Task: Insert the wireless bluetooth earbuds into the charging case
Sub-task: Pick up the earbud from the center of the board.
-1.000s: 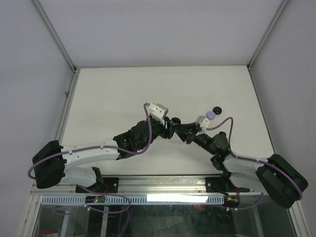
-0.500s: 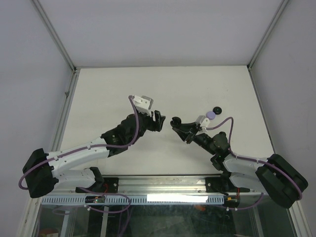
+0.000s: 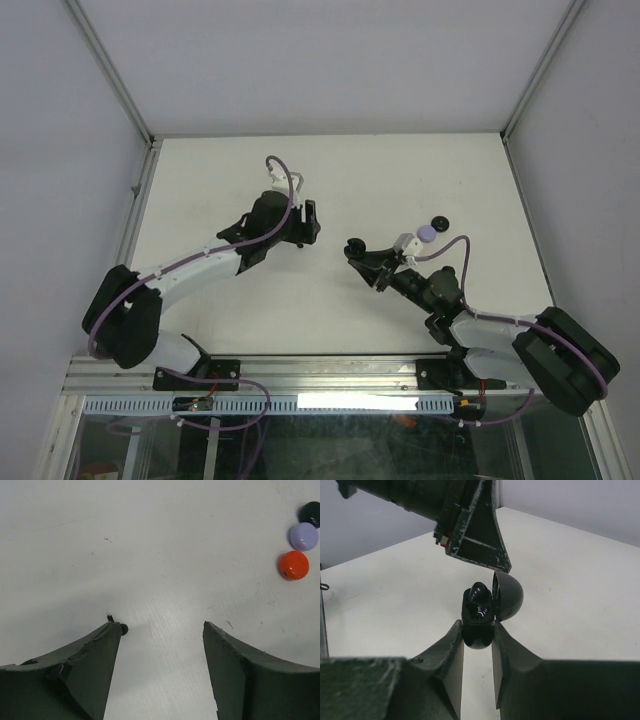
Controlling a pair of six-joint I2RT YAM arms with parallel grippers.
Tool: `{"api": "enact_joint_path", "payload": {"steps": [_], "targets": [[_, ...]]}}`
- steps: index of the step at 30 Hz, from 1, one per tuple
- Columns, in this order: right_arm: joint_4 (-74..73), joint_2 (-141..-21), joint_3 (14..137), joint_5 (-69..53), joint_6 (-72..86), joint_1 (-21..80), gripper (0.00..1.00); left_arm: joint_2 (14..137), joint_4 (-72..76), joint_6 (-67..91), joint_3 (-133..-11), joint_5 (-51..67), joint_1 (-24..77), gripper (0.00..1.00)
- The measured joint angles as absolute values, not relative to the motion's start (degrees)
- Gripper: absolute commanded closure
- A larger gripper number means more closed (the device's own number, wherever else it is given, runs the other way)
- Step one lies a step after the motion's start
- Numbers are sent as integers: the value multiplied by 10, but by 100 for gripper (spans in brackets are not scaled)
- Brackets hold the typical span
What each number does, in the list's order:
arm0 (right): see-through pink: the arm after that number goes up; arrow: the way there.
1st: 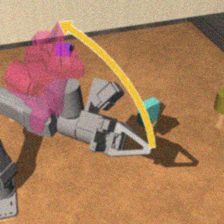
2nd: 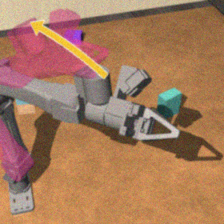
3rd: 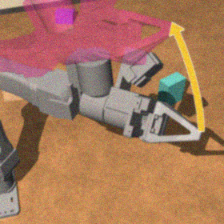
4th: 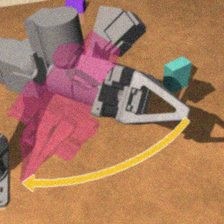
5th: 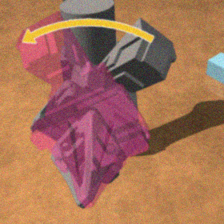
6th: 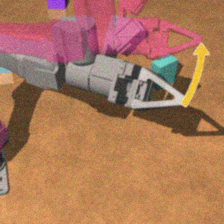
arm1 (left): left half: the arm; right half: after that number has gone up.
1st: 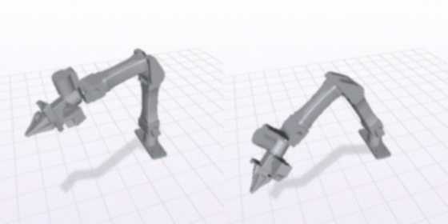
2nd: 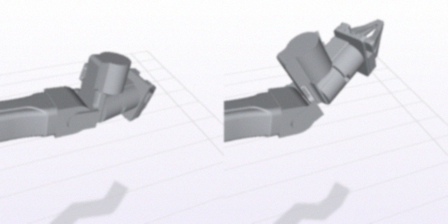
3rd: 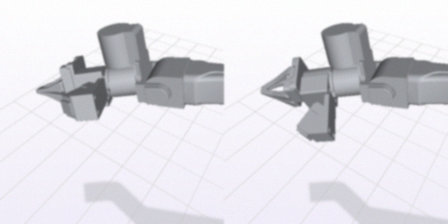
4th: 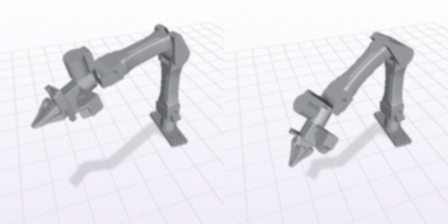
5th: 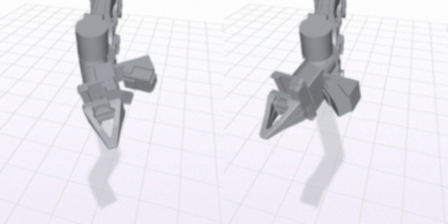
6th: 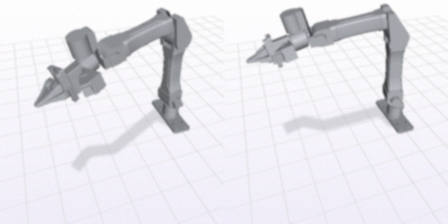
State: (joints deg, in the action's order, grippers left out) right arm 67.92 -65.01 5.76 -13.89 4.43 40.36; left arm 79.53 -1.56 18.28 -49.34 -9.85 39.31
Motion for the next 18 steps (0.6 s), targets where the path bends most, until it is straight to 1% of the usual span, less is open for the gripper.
{"api": "enact_joint_path", "payload": {"steps": [8,13,18], "targets": [[679,-655,58,-137,44,404,100,946,-27,178,-562,-9,349,31],[679,-658,58,-137,45,404,100,1009,-41,171,-594,27,332,31],[679,-665,58,-136,46,404,100,1043,-56,170,-606,49,324,31]]}}
